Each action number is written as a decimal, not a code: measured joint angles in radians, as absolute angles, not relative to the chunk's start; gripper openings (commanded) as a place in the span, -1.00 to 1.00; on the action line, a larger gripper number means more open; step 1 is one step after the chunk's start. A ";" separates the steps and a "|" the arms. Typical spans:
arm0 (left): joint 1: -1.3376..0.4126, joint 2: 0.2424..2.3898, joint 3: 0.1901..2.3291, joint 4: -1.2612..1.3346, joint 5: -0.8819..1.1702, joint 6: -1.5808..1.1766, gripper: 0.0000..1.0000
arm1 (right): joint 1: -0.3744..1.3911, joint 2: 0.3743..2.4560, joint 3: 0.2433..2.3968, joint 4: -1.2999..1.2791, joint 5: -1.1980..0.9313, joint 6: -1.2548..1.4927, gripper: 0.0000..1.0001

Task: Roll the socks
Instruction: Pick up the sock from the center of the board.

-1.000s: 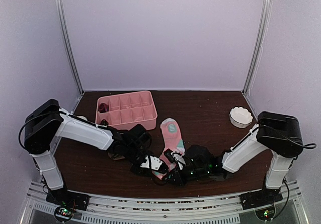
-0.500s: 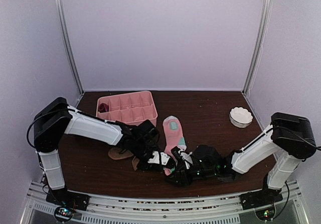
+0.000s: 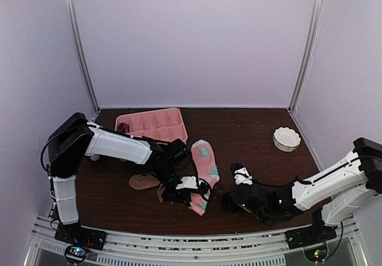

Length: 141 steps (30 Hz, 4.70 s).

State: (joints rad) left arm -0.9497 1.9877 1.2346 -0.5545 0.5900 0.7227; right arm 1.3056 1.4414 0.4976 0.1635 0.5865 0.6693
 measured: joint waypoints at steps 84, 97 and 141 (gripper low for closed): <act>-0.893 1.812 1.088 -0.486 0.631 0.630 0.60 | 1.207 1.691 0.575 0.424 -0.120 0.371 -1.00; -0.933 1.819 1.073 -0.397 0.593 0.674 0.20 | 1.058 1.873 0.725 0.480 -0.466 0.635 -1.00; -0.945 1.956 1.169 -0.412 0.566 0.733 -0.71 | 0.996 1.811 0.609 0.525 -0.595 0.719 -0.80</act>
